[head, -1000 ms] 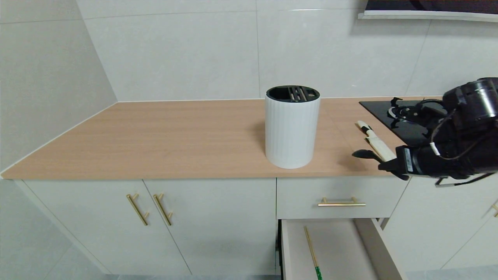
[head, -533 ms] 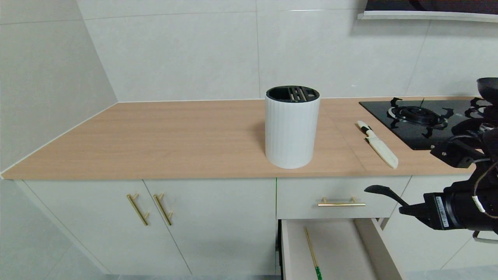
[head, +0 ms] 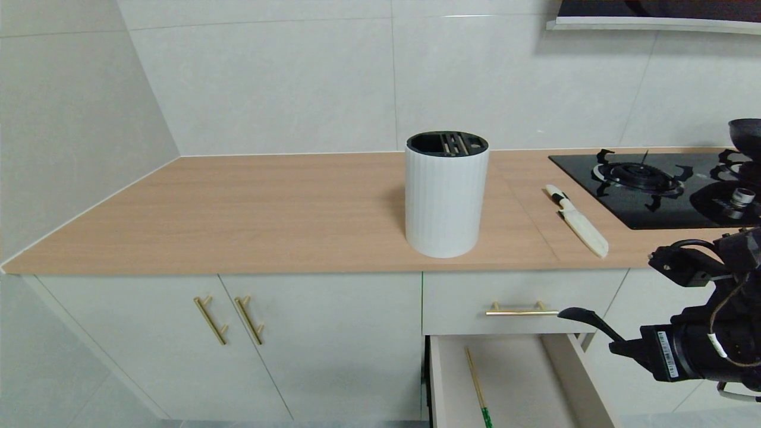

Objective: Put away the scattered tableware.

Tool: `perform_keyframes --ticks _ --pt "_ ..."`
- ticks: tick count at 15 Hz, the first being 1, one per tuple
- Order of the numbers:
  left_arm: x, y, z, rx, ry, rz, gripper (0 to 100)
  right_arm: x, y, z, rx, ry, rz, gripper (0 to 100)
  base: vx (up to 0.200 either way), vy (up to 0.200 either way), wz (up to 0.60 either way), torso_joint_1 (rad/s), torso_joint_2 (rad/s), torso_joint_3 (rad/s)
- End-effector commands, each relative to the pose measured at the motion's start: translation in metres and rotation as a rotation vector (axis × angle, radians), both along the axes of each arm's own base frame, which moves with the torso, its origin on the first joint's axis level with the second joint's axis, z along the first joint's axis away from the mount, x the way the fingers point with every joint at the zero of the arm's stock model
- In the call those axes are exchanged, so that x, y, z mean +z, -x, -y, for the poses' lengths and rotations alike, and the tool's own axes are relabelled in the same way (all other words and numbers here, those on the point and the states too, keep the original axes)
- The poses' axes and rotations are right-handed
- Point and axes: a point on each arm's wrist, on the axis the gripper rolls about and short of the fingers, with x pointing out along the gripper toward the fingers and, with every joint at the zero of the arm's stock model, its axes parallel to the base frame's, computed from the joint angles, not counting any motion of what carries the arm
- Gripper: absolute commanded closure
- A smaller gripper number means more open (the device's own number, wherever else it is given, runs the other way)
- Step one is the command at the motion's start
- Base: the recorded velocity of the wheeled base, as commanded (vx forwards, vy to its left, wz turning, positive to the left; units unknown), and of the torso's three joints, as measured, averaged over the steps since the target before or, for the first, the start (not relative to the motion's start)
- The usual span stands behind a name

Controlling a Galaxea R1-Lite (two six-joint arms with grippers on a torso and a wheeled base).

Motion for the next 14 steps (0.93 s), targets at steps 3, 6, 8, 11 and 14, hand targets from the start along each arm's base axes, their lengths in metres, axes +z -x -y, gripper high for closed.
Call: perform_keyframes --ticks 3,6,8,11,14 --pt "0.000 0.000 0.000 0.001 0.000 -0.001 0 -0.010 -0.005 -0.002 0.000 0.014 -0.043 100 0.000 0.000 0.00 0.000 0.00 0.000" --pt "0.000 0.000 0.000 0.001 0.000 -0.001 0 -0.014 -0.008 -0.003 0.000 0.020 -0.060 100 0.000 0.000 0.00 -0.073 0.18 0.101" --pt "0.000 0.000 0.000 0.001 0.000 -0.001 0 -0.017 -0.010 -0.004 0.000 0.026 -0.076 100 0.000 0.000 0.00 -0.171 0.43 0.254" --pt "0.000 0.000 0.000 0.001 0.000 -0.001 0 -0.019 -0.011 -0.004 -0.001 0.029 -0.081 100 0.000 0.000 0.00 -0.185 0.47 0.279" --pt "0.000 0.000 0.000 0.001 0.000 -0.001 0 -0.020 -0.012 -0.004 -0.001 0.032 -0.089 100 0.000 0.000 0.00 -0.180 0.47 0.289"
